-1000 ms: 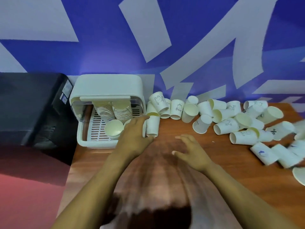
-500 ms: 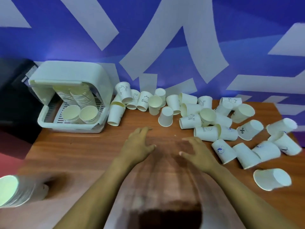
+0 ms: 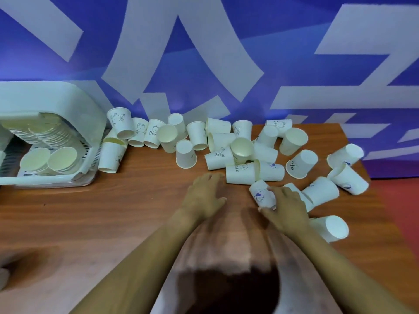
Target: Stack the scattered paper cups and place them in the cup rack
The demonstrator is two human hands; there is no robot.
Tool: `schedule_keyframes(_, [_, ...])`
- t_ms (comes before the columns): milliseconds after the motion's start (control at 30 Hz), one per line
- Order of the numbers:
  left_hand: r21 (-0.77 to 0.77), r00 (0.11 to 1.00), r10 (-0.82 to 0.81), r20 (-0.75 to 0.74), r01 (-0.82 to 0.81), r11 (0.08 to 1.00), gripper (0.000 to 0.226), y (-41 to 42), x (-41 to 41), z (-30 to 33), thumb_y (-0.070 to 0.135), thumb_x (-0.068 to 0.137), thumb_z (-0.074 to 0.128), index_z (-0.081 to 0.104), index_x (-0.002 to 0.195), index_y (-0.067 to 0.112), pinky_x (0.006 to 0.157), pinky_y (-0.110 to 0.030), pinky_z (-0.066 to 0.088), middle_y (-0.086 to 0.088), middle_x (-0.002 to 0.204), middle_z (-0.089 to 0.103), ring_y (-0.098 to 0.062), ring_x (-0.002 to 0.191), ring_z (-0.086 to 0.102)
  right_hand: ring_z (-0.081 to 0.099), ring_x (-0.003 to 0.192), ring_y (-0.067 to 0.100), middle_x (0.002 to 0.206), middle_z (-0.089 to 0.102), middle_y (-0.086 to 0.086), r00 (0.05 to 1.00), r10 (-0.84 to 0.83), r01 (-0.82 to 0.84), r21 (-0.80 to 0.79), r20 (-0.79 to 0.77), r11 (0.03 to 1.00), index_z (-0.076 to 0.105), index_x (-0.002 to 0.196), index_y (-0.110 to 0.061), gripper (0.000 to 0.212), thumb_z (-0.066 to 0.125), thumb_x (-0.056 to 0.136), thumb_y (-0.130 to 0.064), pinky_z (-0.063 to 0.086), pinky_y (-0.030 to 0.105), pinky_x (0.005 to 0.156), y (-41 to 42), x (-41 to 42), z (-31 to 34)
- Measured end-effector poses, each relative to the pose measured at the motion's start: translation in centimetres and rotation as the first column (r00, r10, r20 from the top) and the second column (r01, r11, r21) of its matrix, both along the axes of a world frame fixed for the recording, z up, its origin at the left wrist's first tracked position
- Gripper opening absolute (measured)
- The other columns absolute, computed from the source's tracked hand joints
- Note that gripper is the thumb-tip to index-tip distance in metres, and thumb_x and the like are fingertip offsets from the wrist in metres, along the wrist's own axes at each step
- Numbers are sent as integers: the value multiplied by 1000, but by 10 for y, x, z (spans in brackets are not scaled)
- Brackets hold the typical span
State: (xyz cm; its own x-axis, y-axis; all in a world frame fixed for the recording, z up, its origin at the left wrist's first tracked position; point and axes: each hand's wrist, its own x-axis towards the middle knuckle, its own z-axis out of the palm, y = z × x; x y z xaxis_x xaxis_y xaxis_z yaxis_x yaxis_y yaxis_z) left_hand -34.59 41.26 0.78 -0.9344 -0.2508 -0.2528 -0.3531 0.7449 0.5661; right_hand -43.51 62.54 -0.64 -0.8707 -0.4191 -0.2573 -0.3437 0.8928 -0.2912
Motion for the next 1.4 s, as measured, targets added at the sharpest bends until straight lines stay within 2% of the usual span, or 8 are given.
schedule_keyframes(233, [-195,993,-110,37,115,974,68,33,-70,-20,31,86,59,28,146,18,105,-38,35,-3,146,36,-27,132,32,37,122,27,133,47,2,997,50,-39,183,-52,982,35,139,-25,80,58,74,-66,32,40,101,18,-24,-13])
schedule_keyframes(400, [-240,991,-98,89,117,964,70,40,-90,-40,30,86,58,24,147,20,105,-38,35,-1,148,35,-27,133,28,40,118,27,126,52,2,995,70,-57,168,-72,984,40,136,-23,81,58,72,-69,34,39,94,20,-27,-23])
schedule_keyframes(567, [-322,994,-43,97,72,944,73,47,-96,-52,38,85,60,22,146,23,92,-37,39,-5,132,44,-28,121,40,40,116,26,124,53,2,997,66,-59,149,-43,987,41,133,-22,76,55,75,-68,37,37,89,19,-33,-29])
schedule_keyframes(767, [-209,994,40,98,-19,978,73,51,-90,-52,31,77,64,29,140,21,86,-39,42,-4,129,48,-30,112,49,42,112,27,118,57,3,999,49,-49,60,-7,997,45,129,-21,70,57,73,-61,39,37,86,20,-37,-24])
schedule_keyframes(933, [-92,985,130,117,-120,989,92,35,-66,-31,35,75,69,13,147,25,93,-48,44,-10,131,40,-35,114,50,46,109,26,113,57,1,999,37,-37,-8,-1,999,47,118,-22,57,64,74,-53,37,33,80,11,-43,-2])
schedule_keyframes(1067, [63,972,233,42,-235,970,86,19,-35,-9,33,74,72,22,143,22,85,-37,45,-6,132,35,-30,114,50,50,110,28,117,48,5,996,46,-39,-81,81,996,43,126,-25,62,64,73,-50,44,36,82,-9,-41,11])
schedule_keyframes(1267, [203,922,381,-62,-362,910,75,-9,4,26,15,64,77,31,123,17,77,-44,54,-5,120,47,-25,103,52,47,114,24,126,39,5,986,100,-60,-272,134,960,37,133,-23,69,71,75,-37,40,32,83,-42,-25,26])
schedule_keyframes(1400, [314,891,428,-151,-367,875,73,-31,23,40,14,66,78,31,120,26,73,-31,48,2,120,46,-16,103,50,47,114,23,125,45,4,988,121,-82,-355,91,931,37,131,-22,71,75,71,-30,42,33,89,-64,-11,38])
